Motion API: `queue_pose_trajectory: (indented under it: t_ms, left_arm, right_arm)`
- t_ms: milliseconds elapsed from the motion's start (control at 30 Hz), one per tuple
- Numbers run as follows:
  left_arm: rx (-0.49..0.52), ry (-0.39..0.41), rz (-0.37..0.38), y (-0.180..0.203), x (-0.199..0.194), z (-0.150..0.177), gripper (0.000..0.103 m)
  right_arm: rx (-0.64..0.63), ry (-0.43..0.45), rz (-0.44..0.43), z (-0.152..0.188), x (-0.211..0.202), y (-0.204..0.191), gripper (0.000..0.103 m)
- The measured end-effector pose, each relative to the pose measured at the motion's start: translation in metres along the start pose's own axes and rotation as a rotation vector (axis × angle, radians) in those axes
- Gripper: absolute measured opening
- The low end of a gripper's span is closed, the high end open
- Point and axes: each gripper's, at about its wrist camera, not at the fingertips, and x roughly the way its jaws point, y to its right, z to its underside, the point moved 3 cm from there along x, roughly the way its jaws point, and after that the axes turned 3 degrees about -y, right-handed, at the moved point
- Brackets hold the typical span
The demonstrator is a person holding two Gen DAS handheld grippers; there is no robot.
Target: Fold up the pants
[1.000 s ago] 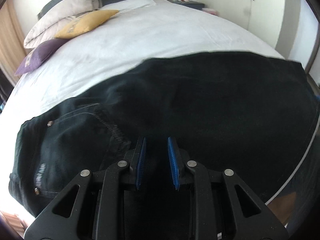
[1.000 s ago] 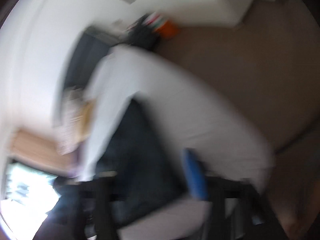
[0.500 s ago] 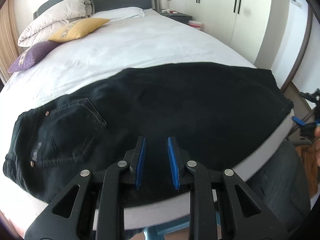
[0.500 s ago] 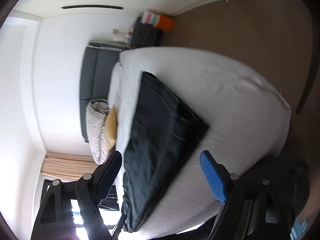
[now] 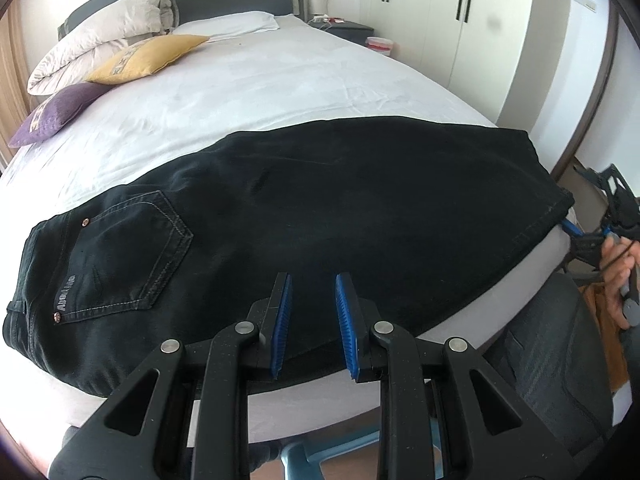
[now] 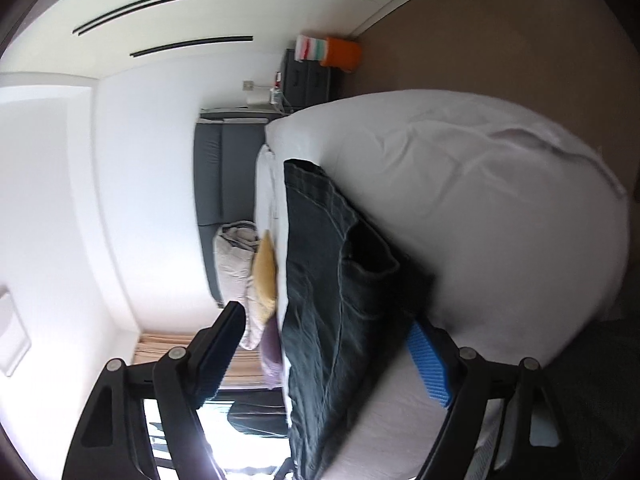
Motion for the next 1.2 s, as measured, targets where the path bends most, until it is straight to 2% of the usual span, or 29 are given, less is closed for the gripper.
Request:
queue_pose_trajectory:
  t_ms: [133,233,367,500,567,633,733,1000,1133,1200]
  left_arm:
    - [0.004,0.002,0.005,0.004,-0.003,0.001,0.022]
    - [-0.001,-0.004,0.007,0.003,-0.002,0.002,0.022]
    - [-0.008,-0.017,0.017,-0.001,0.004,0.001,0.022]
    - [-0.019,-0.036,0.027,-0.002,0.009,0.003,0.022]
    - [-0.027,-0.043,0.031,-0.004,0.011,0.003,0.022]
    - [-0.036,-0.047,0.035,-0.007,0.012,0.004,0.022]
    - [-0.054,-0.046,0.041,-0.011,0.012,0.003,0.022]
    - [-0.115,-0.042,0.066,-0.027,0.015,0.002,0.022]
    - [-0.165,-0.023,0.072,-0.044,0.01,0.002,0.022]
    - [-0.211,-0.009,0.076,-0.061,0.006,0.002,0.021]
  right_arm:
    - [0.029,0.007,-0.071,0.002,-0.001,0.002,0.068]
    - [0.042,0.007,-0.086,0.003,0.005,0.006,0.059]
    - [0.047,0.013,-0.068,0.006,0.016,0.002,0.057]
    - [0.074,0.065,-0.045,0.006,0.021,-0.002,0.055]
    - [0.073,0.082,-0.026,0.006,0.024,-0.005,0.045]
    - [0.076,0.084,-0.002,0.006,0.031,-0.003,0.025]
    - [0.096,0.103,0.018,0.007,0.035,0.003,0.011]
    - [0.035,0.152,0.086,0.009,0.034,-0.016,0.008]
    - [-0.058,0.163,0.151,0.016,0.044,-0.048,0.008]
    - [-0.157,0.147,0.203,0.027,0.058,-0.076,0.008]
